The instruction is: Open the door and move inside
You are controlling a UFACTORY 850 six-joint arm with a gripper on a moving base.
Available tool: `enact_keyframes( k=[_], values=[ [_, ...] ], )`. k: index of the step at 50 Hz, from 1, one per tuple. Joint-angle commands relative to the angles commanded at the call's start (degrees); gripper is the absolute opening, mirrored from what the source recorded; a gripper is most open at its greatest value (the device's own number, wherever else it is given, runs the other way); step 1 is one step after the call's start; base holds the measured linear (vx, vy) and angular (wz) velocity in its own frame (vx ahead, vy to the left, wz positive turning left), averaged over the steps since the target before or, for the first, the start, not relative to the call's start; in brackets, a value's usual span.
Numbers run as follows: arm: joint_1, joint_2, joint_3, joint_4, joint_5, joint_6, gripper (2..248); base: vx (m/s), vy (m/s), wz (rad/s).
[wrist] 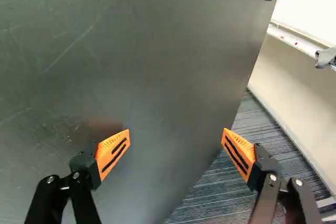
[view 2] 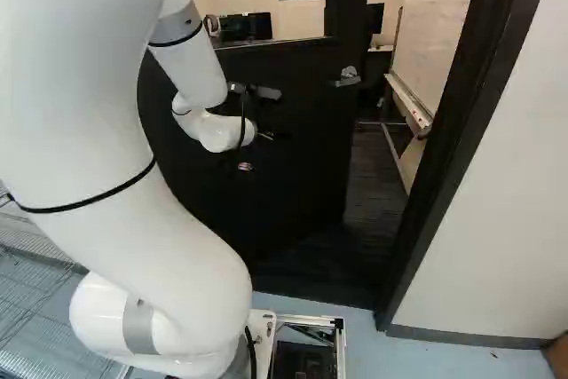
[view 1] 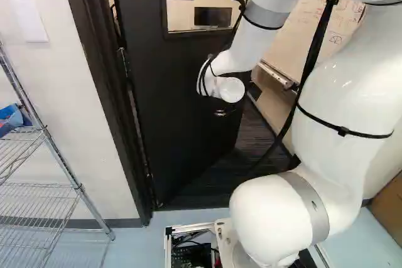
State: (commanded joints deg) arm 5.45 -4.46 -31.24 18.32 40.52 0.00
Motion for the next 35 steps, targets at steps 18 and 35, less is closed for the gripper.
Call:
enact_keyframes(
  k=[18, 35],
  values=[
    [1.6, -3.0, -3.2, 0.2, 0.0, 0.0, 247, -0.002, -0.002, -0.001],
    [3.1, -6.5, -7.2, 0.2, 0.0, 0.0, 247, -0.002, -0.005, -0.001]
  ],
)
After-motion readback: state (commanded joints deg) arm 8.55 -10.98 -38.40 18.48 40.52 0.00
